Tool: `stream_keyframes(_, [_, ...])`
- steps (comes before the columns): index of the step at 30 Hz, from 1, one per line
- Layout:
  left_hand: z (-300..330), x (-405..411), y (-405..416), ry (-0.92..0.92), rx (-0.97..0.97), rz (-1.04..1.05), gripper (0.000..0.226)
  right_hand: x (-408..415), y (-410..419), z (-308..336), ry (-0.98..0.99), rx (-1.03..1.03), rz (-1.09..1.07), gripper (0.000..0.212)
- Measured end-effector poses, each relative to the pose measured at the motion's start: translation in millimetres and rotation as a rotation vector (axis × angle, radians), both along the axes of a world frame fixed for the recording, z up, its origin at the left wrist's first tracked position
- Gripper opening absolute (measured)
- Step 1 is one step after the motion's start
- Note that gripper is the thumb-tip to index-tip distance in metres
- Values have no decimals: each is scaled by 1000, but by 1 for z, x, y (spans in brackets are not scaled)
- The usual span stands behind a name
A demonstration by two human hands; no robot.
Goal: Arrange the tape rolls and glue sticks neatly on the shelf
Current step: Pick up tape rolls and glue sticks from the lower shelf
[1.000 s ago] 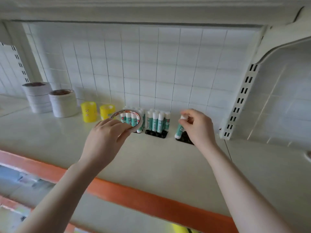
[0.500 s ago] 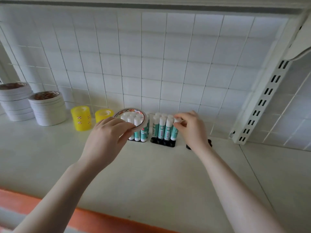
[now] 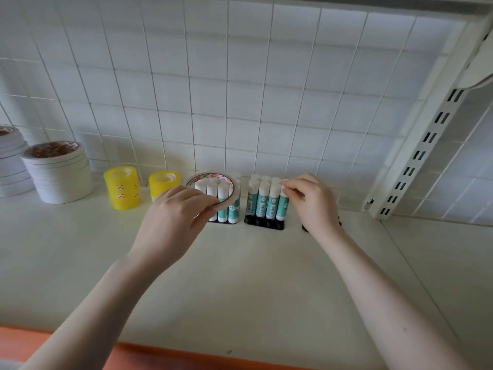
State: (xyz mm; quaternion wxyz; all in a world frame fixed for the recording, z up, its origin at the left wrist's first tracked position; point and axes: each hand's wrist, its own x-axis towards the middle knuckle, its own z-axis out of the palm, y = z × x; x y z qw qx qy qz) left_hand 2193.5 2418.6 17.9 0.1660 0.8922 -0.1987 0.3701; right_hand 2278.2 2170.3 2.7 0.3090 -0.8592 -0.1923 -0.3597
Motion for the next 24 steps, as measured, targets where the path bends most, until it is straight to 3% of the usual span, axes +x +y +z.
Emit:
stream_keyframes(11, [-6, 6, -4, 19, -46, -14, 31, -1, 0, -8, -82, -7, 27, 11])
stream_keyframes(17, [2, 2, -1, -16, -15, 29, 31, -6, -2, -7, -105, -126, -28, 6])
stream_keyframes(24, [11, -4, 6, 1, 12, 105, 33, -9, -2, 0, -213, -201, -56, 20])
